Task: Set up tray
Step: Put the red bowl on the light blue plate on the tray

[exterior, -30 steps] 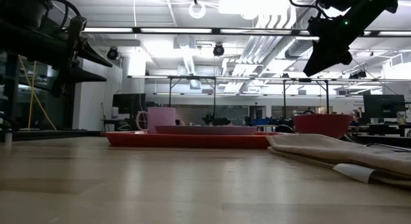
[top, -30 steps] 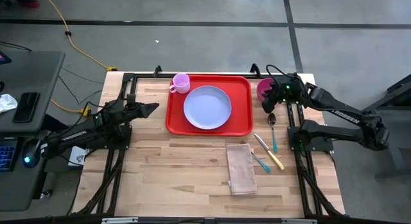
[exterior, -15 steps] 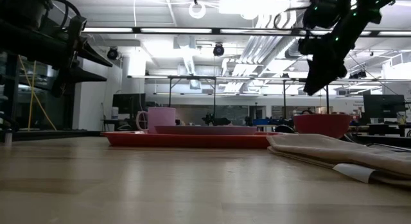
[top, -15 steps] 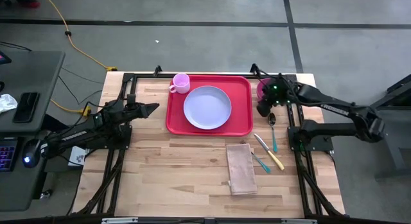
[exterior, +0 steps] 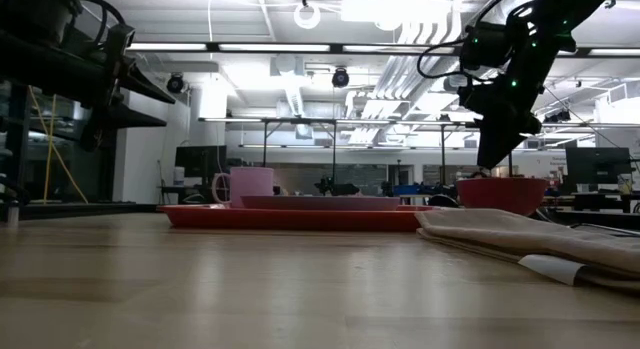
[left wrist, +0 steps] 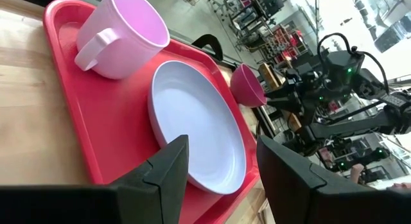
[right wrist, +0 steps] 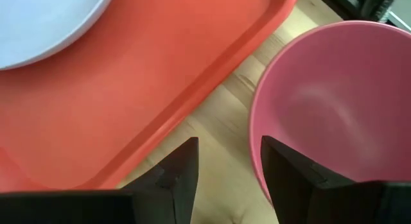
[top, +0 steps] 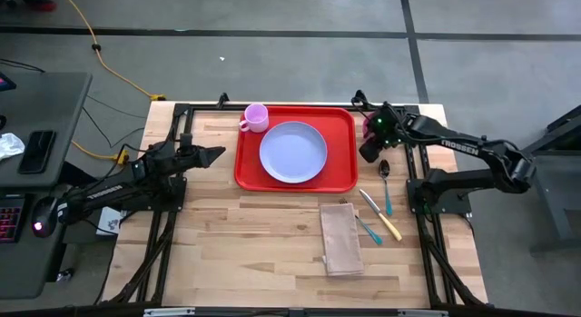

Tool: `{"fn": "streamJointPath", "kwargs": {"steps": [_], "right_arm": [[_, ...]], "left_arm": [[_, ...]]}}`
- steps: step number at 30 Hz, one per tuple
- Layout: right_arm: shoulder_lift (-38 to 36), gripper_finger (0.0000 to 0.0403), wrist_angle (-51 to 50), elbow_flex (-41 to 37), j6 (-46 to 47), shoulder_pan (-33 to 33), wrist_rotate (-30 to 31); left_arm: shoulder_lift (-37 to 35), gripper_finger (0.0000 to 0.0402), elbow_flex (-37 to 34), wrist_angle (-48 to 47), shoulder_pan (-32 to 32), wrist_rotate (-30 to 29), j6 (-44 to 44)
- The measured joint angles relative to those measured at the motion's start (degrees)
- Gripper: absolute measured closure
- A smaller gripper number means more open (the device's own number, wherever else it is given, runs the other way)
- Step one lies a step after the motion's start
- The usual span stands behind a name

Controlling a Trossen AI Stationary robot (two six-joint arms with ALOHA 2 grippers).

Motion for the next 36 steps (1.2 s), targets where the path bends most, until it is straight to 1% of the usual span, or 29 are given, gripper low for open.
{"fn": "streamJointPath", "kwargs": {"steps": [13,18,24,28,32,36], "right_arm": [[0.0,0.0256,0.0,0.0,-0.2,-3.7,-1.4],[1.1,0.0256,0.0,0.0,-0.8,-4.2,-3.4],[4.6,0.0256,0.0,0.0,-0.7,-4.2,-1.2],[6.1,0.0256,0.0,0.0,-0.7,-4.2,-0.9],[7.2,0.0256,0.0,0.0,-0.6,-4.2,-0.6],[7.6,0.0257,0.0,0.0,-0.2,-4.2,1.3]], "left_arm": [[0.0,0.019,0.0,-1.2,0.0,0.0,0.0],[0.0,0.019,0.0,-1.2,0.0,0.0,0.0],[0.0,0.019,0.0,-1.2,0.0,0.0,0.0],[0.0,0.019,0.0,-1.2,0.0,0.3,0.0],[0.0,0.019,0.0,-1.2,0.0,0.4,0.0],[0.0,0.019,0.0,-1.2,0.0,0.5,0.0]]}}
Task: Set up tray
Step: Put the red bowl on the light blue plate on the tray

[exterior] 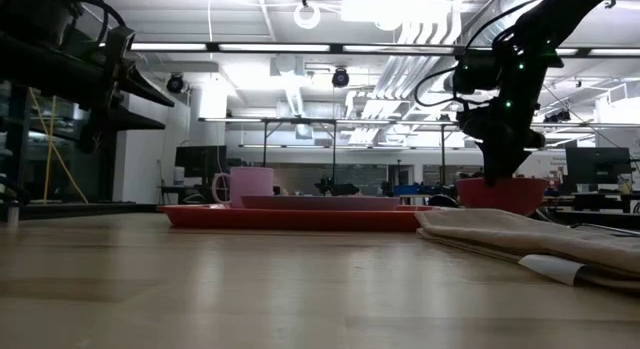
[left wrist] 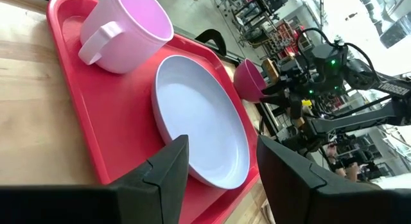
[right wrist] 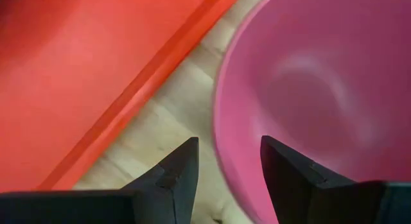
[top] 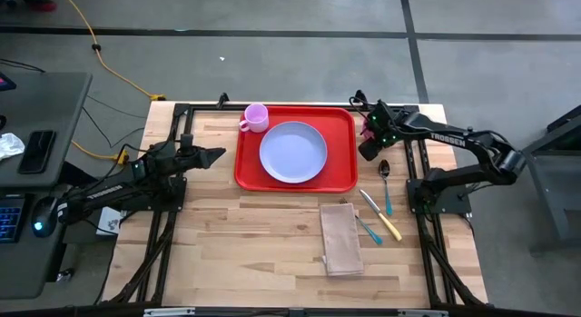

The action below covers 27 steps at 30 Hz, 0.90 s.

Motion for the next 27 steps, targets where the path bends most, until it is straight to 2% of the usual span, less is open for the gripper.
{"fn": "streamJointPath", "kwargs": {"steps": [10,27], "right_arm": [[0.0,0.0265,0.0,0.0,0.0,0.0,0.3],[0.0,0.0312,0.0,0.0,2.8,0.0,0.4]], "left_arm": [[0.0,0.019,0.0,0.0,0.0,0.0,0.0],[0.0,0.019,0.0,0.1,0.0,0.1,0.0]]}}
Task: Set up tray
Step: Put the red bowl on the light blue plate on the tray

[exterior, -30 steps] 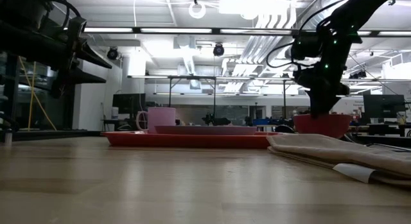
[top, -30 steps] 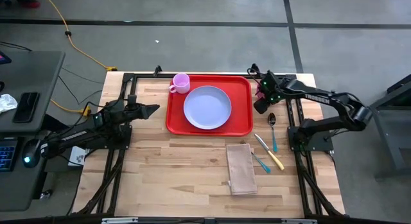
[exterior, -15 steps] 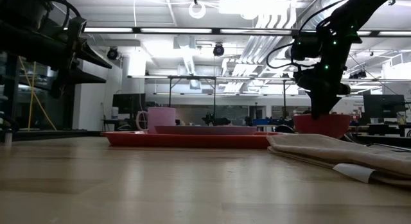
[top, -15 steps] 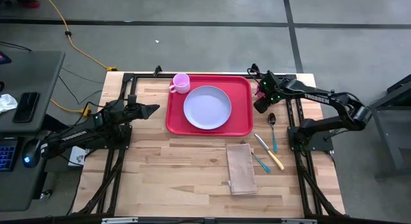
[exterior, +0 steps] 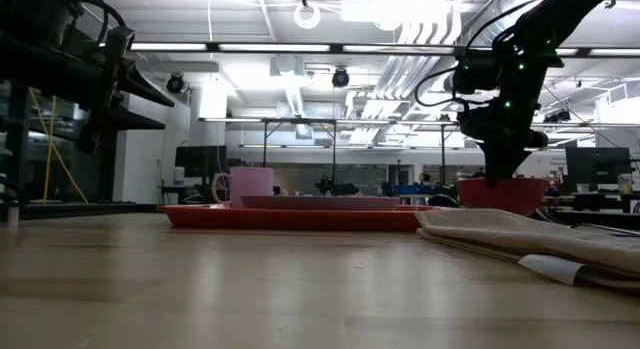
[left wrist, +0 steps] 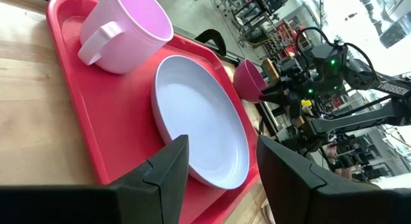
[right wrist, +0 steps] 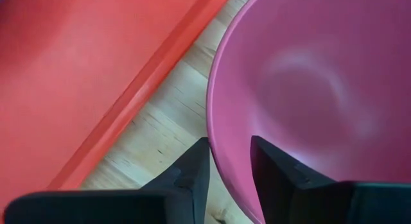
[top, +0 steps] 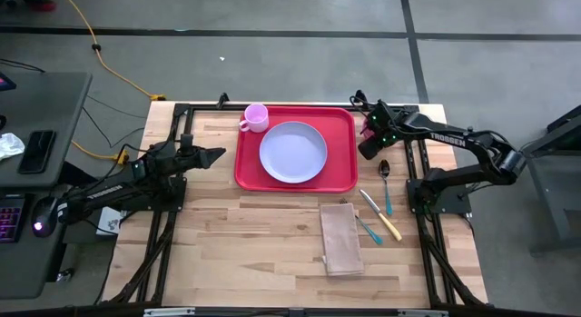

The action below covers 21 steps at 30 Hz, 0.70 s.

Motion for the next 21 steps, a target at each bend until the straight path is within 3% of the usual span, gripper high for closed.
{"fn": "streamJointPath", "kwargs": {"steps": [12,21], "right_arm": [[0.0,0.0336,0.0,0.0,0.9,0.0,0.2],[0.0,0.0384,0.1,0.0,1.8,0.0,0.0]], "left_arm": [[0.0,0.019,0.0,1.8,0.0,1.9,0.0],[0.0,0.019,0.0,1.8,0.0,2.9,0.0]]}}
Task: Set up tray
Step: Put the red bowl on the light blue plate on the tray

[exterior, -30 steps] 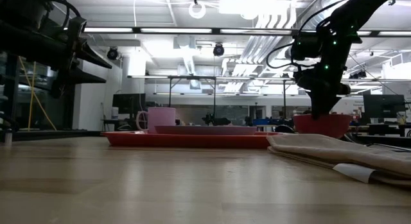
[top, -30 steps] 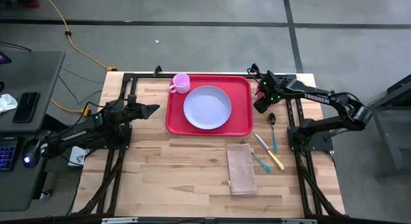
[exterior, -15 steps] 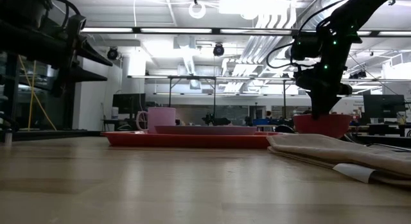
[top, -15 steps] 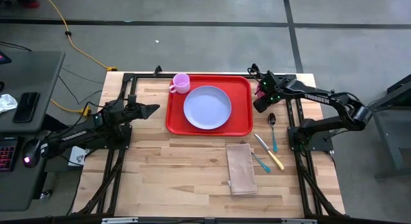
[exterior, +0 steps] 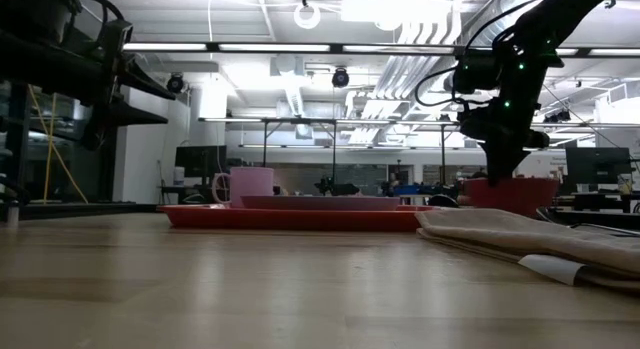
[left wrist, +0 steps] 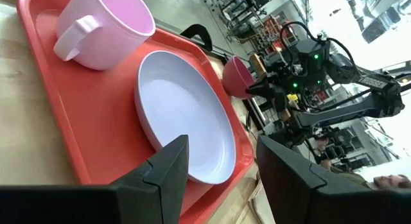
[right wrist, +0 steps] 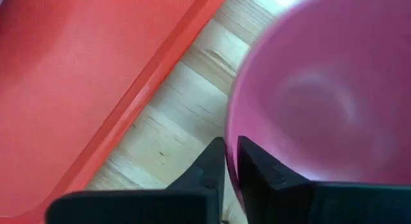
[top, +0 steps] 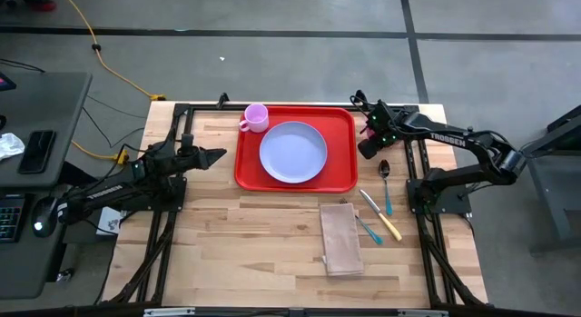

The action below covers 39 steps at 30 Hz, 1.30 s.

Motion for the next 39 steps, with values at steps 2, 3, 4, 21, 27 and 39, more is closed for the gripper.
{"fn": "streamJointPath", "kwargs": {"steps": [2,3,4,21,27,39], "right_arm": [[0.0,0.0395,0.0,0.0,0.0,0.0,0.0],[0.0,0.0399,0.0,0.0,0.0,0.0,0.0],[0.0,0.04,0.0,0.0,0.0,0.0,0.0],[0.0,0.0402,0.0,0.0,0.9,0.0,0.2],[0.0,0.0402,0.0,0.0,1.0,0.0,-0.7],[0.0,0.0403,-4.4,7.5,-0.3,0.0,-2.5]], "left_arm": [[0.0,0.019,0.0,0.0,0.0,0.0,0.0],[0.0,0.019,0.0,0.0,0.0,0.0,0.0],[0.0,0.019,0.0,0.0,0.0,0.0,0.0],[0.0,0.019,0.0,-0.1,0.0,0.0,0.4],[0.0,0.019,0.0,-0.1,0.0,0.0,0.4],[0.0,0.019,0.0,-0.1,0.0,0.0,3.7]]}}
